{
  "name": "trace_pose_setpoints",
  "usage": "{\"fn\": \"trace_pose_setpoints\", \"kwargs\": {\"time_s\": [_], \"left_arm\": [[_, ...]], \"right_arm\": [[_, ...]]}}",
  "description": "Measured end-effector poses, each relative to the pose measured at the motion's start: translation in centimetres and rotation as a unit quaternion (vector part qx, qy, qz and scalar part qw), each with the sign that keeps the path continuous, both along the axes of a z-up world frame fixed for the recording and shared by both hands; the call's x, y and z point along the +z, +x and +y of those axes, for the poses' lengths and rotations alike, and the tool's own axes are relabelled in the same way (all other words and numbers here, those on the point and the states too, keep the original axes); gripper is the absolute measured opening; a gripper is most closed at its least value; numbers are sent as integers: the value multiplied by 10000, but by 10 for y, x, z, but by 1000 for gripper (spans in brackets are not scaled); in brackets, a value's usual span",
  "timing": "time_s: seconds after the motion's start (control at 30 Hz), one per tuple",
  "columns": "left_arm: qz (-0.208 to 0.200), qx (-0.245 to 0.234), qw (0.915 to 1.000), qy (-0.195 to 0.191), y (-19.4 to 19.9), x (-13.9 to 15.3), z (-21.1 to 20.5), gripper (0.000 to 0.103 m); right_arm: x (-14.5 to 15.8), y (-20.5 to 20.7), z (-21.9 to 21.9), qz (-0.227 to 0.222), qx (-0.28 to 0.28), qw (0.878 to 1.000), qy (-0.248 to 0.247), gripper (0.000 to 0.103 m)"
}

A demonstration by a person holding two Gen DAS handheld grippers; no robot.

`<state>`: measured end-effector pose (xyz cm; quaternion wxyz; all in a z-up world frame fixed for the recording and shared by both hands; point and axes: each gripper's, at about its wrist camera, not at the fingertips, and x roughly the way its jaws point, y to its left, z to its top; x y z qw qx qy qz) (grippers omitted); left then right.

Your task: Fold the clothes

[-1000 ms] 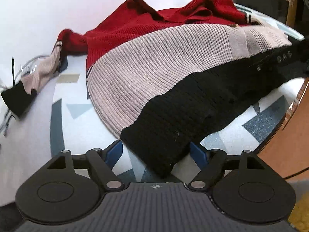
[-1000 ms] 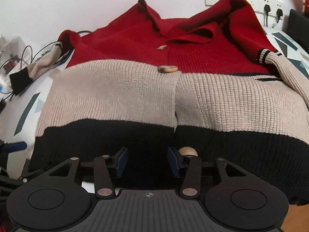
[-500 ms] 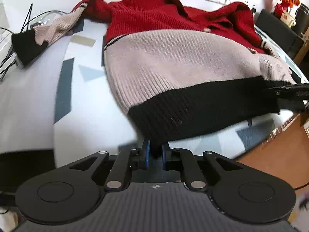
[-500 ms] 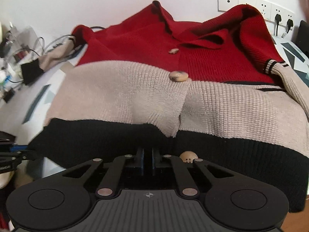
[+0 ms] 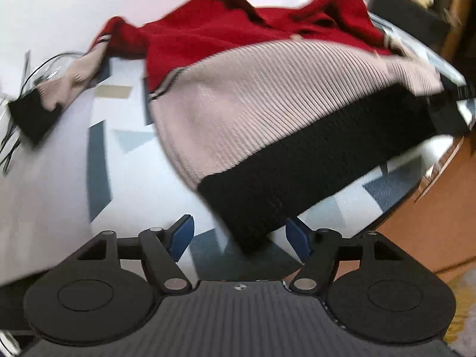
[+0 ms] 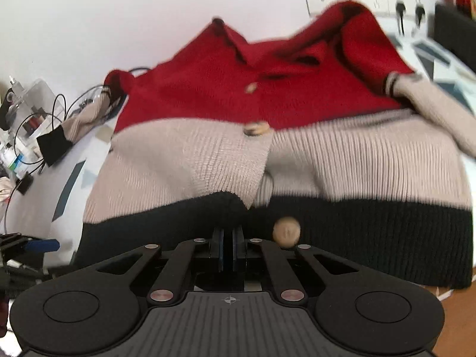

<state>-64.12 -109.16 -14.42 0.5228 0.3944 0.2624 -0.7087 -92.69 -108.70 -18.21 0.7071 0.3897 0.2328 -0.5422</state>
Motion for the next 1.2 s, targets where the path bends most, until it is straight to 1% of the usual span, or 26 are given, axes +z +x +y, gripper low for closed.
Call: {"fn": "trace_pose_setpoints", "kwargs": {"time_s": [0.03,0.07,0.17,0.2,0.23,0.27,0.3,0.33,0.4,0.43,0.5,0.57,0.63,0.67,0.7,0.73,0.77,0.8,0.83,0.9,0.97,1.0,1.03,1.1,1.13,1.2], "left_arm": [[75,31,10000,-17,2,5,-3,46],[151,62,9999,-35,4,9,-5,11],[377,155,9991,-87,9,23,-13,12],[452,185,9988,-104,11,28,-16,19],[527,216,9983,-121,13,33,-18,25],[603,247,9978,-138,15,37,-21,42],[678,278,9972,-156,16,42,-24,59],[753,309,9965,-173,18,47,-26,64],[903,371,9950,-208,22,56,-31,66],[895,434,9947,-272,22,60,-39,68],[815,586,9940,-434,22,66,-56,83],[736,737,9928,-597,22,73,-74,87],[622,927,9926,-485,22,58,-82,87],[563,1025,9923,-408,22,49,-85,87],[503,1123,9918,-331,21,40,-89,87],[460,1260,9904,-340,21,32,-91,87],[422,1410,9884,-381,22,25,-93,88],[384,1559,9861,-422,22,17,-95,88],[419,1674,9843,-382,23,12,-100,88],[542,1876,9804,-242,25,2,-112,90],[651,2123,9750,-54,28,-9,-124,90],[761,2299,9702,123,31,-15,-130,90],[998,2449,9639,302,35,-21,-136,90],[1288,2595,9566,333,36,-25,-140,90],[1247,2577,9577,294,32,-26,-143,90],[1142,2495,9612,284,26,-27,-154,93]], "right_arm": [[0,1,-3,62,40,10000,-6,5],[-2,1,-5,119,74,9999,59,5],[-14,1,-8,316,202,9981,482,5],[-18,0,-9,365,228,9970,638,6],[-20,-3,-10,355,177,9960,798,11],[-19,-8,-10,299,37,9957,879,21],[-14,-13,-12,227,-108,9957,890,26],[-1,-19,-16,116,-268,9969,727,30],[26,-33,-24,-107,-588,9974,401,31],[40,-40,-29,-177,-738,9969,203,31],[76,-58,-48,-112,-992,9943,-363,31],[112,-76,-66,-46,-1241,9879,-927,34],[138,-96,-84,55,-1525,9789,-1360,39],[141,-103,-91,141,-1648,9758,-1430,42],[138,-110,-96,258,-1794,9729,-1433,51],[129,-115,-97,362,-1928,9708,-1381,66],[117,-118,-98,457,-2040,9692,-1298,74],[99,-120,-97,530,-2102,9696,-1138,84],[81,-121,-96,603,-2163,9696,-977,91],[43,-125,-98,693,-2296,9695,-497,93],[12,-129,-96,670,-2493,9661,-42,93],[-2,-133,-93,625,-2651,9621,141,93],[-14,-138,-92,593,-2811,9573,319,94],[-31,-147,-87,518,-3006,9506,582,94],[-39,-151,-84,466,-3055,9486,685,94],[-46,-153,-85,463,-2885,9540,675,98]]}}
